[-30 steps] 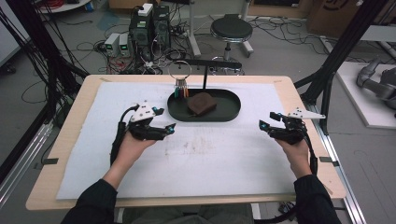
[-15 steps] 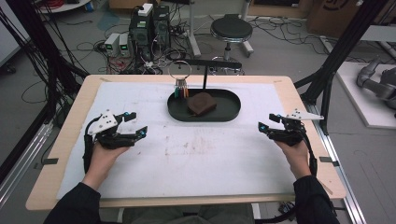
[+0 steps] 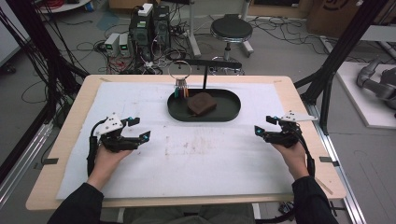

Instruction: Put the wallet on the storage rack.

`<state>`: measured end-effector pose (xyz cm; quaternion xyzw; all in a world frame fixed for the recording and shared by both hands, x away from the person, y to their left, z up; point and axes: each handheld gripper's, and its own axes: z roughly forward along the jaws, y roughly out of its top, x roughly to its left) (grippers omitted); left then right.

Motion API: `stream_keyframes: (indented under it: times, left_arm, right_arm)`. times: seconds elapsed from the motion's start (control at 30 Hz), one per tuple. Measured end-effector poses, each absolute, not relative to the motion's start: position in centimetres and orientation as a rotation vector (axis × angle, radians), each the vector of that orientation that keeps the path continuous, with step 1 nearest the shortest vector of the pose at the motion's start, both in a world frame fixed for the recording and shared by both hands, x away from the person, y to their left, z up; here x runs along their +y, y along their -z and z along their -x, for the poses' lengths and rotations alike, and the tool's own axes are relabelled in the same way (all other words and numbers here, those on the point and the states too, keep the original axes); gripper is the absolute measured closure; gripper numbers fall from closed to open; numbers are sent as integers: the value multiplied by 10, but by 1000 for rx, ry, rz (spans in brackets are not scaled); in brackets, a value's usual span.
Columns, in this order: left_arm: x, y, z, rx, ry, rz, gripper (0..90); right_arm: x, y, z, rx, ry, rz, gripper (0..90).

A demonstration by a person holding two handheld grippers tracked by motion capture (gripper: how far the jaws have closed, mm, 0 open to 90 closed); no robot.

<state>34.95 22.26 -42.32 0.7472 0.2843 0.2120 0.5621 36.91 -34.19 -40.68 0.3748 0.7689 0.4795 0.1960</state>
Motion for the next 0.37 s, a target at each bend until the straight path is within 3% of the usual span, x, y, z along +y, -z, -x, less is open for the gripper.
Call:
stream_keyframes:
  times: [0.37]
  left_arm:
    - [223, 422, -351, 696, -533, -1753, 260]
  right_arm:
    - [-342, 408, -367, 2170, -1333, -1046, 238]
